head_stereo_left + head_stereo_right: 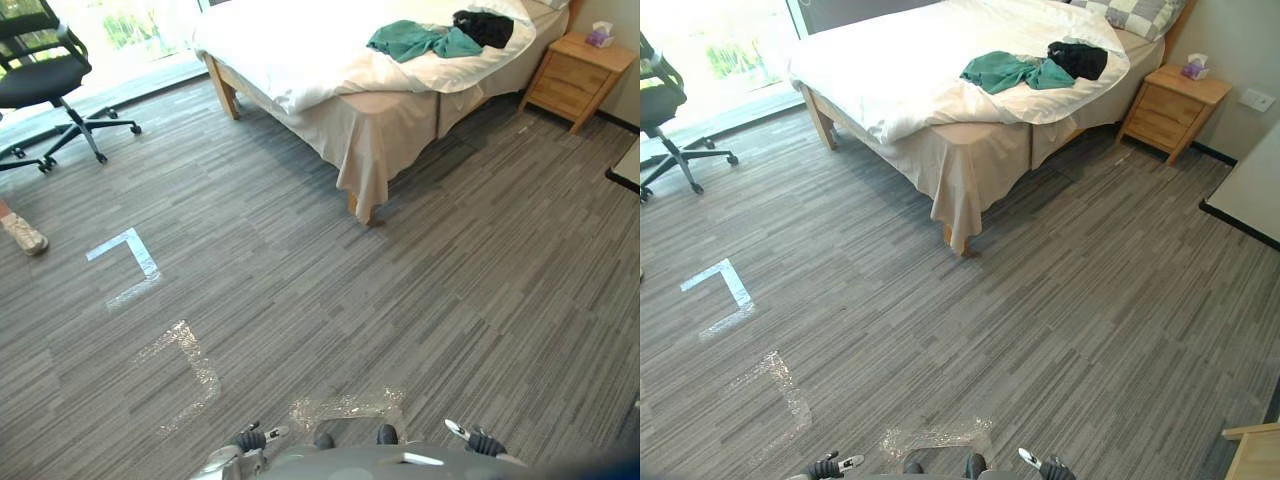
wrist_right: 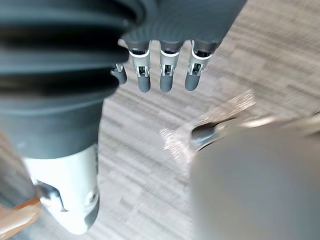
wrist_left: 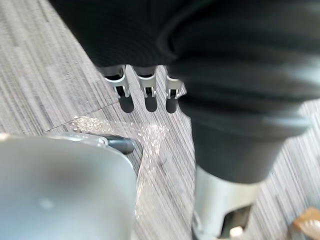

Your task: Tidy the bed and pick cloth on bed and put in laundry

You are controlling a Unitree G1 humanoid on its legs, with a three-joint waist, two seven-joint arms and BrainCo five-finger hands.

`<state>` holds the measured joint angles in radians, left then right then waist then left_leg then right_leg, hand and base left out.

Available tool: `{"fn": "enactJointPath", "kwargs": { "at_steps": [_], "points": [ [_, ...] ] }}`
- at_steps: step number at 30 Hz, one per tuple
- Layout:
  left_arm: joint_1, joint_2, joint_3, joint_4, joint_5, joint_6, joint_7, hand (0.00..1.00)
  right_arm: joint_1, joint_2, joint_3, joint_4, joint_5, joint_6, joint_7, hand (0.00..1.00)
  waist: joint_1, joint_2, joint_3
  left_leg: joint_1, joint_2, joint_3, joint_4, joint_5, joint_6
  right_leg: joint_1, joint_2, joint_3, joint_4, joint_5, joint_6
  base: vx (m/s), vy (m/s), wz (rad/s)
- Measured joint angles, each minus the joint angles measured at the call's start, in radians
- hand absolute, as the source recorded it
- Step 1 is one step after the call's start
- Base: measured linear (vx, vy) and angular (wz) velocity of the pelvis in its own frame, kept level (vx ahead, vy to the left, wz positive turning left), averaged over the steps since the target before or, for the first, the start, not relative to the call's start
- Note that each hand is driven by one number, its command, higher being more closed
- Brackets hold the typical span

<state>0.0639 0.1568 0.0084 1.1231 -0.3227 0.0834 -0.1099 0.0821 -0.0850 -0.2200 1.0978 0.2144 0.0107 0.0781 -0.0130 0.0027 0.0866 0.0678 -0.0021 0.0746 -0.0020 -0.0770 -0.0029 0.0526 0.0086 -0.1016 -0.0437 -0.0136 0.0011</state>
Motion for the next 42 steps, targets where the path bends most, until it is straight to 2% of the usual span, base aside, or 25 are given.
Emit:
{"fn": "enactJointPath", "kwargs": {
  "at_steps": [2, 6, 8, 23, 26, 27, 28, 30, 31, 33, 35, 37, 39, 40, 41, 42],
  "points": [
    [-0.014, -0.016, -0.002, -0.001, 0.001, 0.001, -0.003, 0.0, -0.018, 0.012, -0.002, 0.0, -0.003, -0.001, 0.003, 0.0, 0.0, 0.001, 0.001, 0.002, 0.0, -0.001, -0.001, -0.003, -0.004, 0.01, -0.001, -0.006, -0.014, 0.004, 0.02, 0.02, 0.008, 0.06],
    [-0.045, -0.055, -0.015, -0.001, 0.043, 0.017, -0.041, 0.0, -0.05, 0.033, -0.003, -0.001, -0.027, 0.002, 0.016, 0.0, 0.0, 0.004, 0.004, 0.015, -0.001, 0.001, -0.015, -0.005, -0.015, 0.017, -0.003, -0.015, -0.018, 0.002, 0.026, 0.01, 0.006, 0.02],
    [-0.045, -0.057, -0.023, -0.001, 0.058, 0.02, -0.037, 0.0, -0.049, 0.034, -0.003, -0.001, -0.036, 0.004, 0.017, 0.0, 0.0, 0.006, 0.006, 0.023, 0.0, 0.0, -0.016, -0.008, -0.025, 0.027, -0.003, -0.018, -0.019, 0.0, 0.028, 0.0, 0.0, 0.0],
    [-0.062, -0.053, -0.049, -0.001, 0.081, 0.044, -0.032, 0.0, -0.047, 0.035, 0.005, -0.001, -0.031, 0.003, 0.019, 0.0, -0.001, 0.0, 0.013, 0.028, 0.0, 0.026, -0.018, -0.007, -0.022, 0.024, -0.003, -0.011, -0.019, 0.001, 0.026, -0.01, -0.003, -0.03],
    [-0.08, -0.048, -0.081, -0.001, 0.103, 0.062, 0.007, 0.0, -0.048, 0.032, 0.023, -0.003, -0.032, 0.003, 0.019, 0.0, -0.003, -0.005, 0.022, 0.027, 0.0, 0.03, -0.028, -0.001, -0.013, 0.01, -0.003, -0.01, -0.005, -0.006, 0.014, -0.01, -0.004, -0.02],
    [-0.089, -0.045, -0.088, 0.0, 0.109, 0.071, 0.009, 0.0, -0.055, 0.032, 0.023, -0.006, -0.031, 0.004, 0.018, 0.0, -0.003, -0.007, 0.031, 0.02, 0.001, 0.035, -0.027, 0.0, -0.011, -0.022, -0.004, -0.008, 0.047, -0.029, -0.001, -0.02, -0.014, -0.12],
    [-0.101, -0.042, -0.088, -0.001, 0.117, 0.083, 0.013, 0.0, -0.066, 0.032, 0.023, -0.012, -0.03, 0.006, 0.014, 0.0, -0.005, -0.012, 0.048, 0.019, 0.001, 0.044, -0.024, 0.0, -0.011, -0.059, -0.008, -0.003, 0.119, -0.062, -0.001, -0.02, -0.019, -0.13],
    [-0.117, -0.038, -0.089, 0.0, 0.123, 0.092, 0.027, 0.0, -0.081, 0.032, 0.023, -0.012, -0.026, 0.011, 0.003, 0.0, -0.006, -0.019, 0.074, 0.021, 0.001, 0.058, -0.016, -0.002, -0.008, -0.101, -0.016, -0.001, 0.21, -0.098, 0.009, -0.03, -0.015, -0.21],
    [-0.129, -0.035, -0.09, 0.0, 0.141, 0.103, 0.031, 0.0, -0.087, 0.033, 0.022, -0.021, 0.009, 0.016, -0.006, 0.0, -0.007, -0.027, 0.093, 0.026, 0.0, 0.077, -0.01, -0.004, -0.005, -0.145, -0.027, -0.01, 0.307, -0.126, 0.029, -0.04, -0.016, -0.28],
    [-0.132, -0.032, -0.09, 0.0, 0.148, 0.105, 0.038, 0.0, -0.086, 0.036, 0.018, -0.023, 0.064, 0.018, -0.009, 0.0, -0.014, -0.033, 0.11, 0.053, 0.0, 0.1, -0.01, -0.01, -0.014, -0.158, -0.035, -0.028, 0.372, -0.142, 0.031, -0.02, -0.022, -0.3],
    [-0.134, -0.033, -0.088, 0.0, 0.148, 0.105, 0.046, 0.0, -0.087, 0.038, 0.015, -0.024, 0.097, 0.021, -0.01, 0.0, -0.028, -0.035, 0.118, 0.061, 0.003, 0.133, 0.006, -0.021, -0.03, -0.148, -0.035, -0.027, 0.364, -0.147, 0.027, 0.0, -0.017, -0.31],
    [-0.145, -0.044, -0.086, 0.0, 0.148, 0.103, 0.047, 0.0, -0.087, 0.038, -0.01, -0.032, 0.105, 0.024, -0.009, 0.0, -0.031, -0.024, 0.13, 0.06, 0.008, 0.146, 0.01, -0.033, -0.023, -0.148, -0.03, -0.025, 0.349, -0.147, 0.027, -0.02, -0.024, -0.37],
    [-0.172, -0.06, -0.082, 0.001, 0.148, 0.099, 0.05, 0.0, -0.092, 0.039, -0.064, -0.042, 0.136, 0.026, -0.006, 0.0, -0.033, -0.01, 0.171, 0.081, 0.023, 0.165, 0.01, -0.056, 0.008, -0.218, -0.027, -0.04, 0.476, -0.147, 0.036, -0.06, -0.032, -0.41],
    [-0.182, -0.064, -0.07, 0.0, 0.148, 0.089, 0.052, 0.0, -0.095, 0.043, -0.089, -0.053, 0.149, 0.027, -0.004, 0.0, -0.033, 0.002, 0.192, 0.09, 0.045, 0.174, 0.027, -0.078, 0.007, -0.246, -0.03, -0.063, 0.49, -0.17, 0.017, -0.1, -0.021, -0.28],
    [-0.181, -0.066, -0.064, 0.0, 0.148, 0.086, 0.052, 0.0, -0.092, 0.045, -0.09, -0.059, 0.158, 0.026, -0.004, 0.0, -0.033, 0.008, 0.195, 0.091, 0.058, 0.185, 0.038, -0.087, 0.002, -0.262, -0.031, -0.066, 0.487, -0.17, 0.017, -0.04, -0.029, -0.41],
    [-0.18, -0.073, -0.04, 0.0, 0.148, 0.08, 0.053, 0.0, -0.084, 0.048, -0.09, -0.073, 0.169, 0.026, -0.002, 0.0, -0.03, 0.015, 0.197, 0.094, 0.099, 0.21, 0.076, -0.118, -0.014, -0.303, -0.042, -0.082, 0.46, -0.158, 0.024, 0.12, -0.069, -0.53]
  ]
}}
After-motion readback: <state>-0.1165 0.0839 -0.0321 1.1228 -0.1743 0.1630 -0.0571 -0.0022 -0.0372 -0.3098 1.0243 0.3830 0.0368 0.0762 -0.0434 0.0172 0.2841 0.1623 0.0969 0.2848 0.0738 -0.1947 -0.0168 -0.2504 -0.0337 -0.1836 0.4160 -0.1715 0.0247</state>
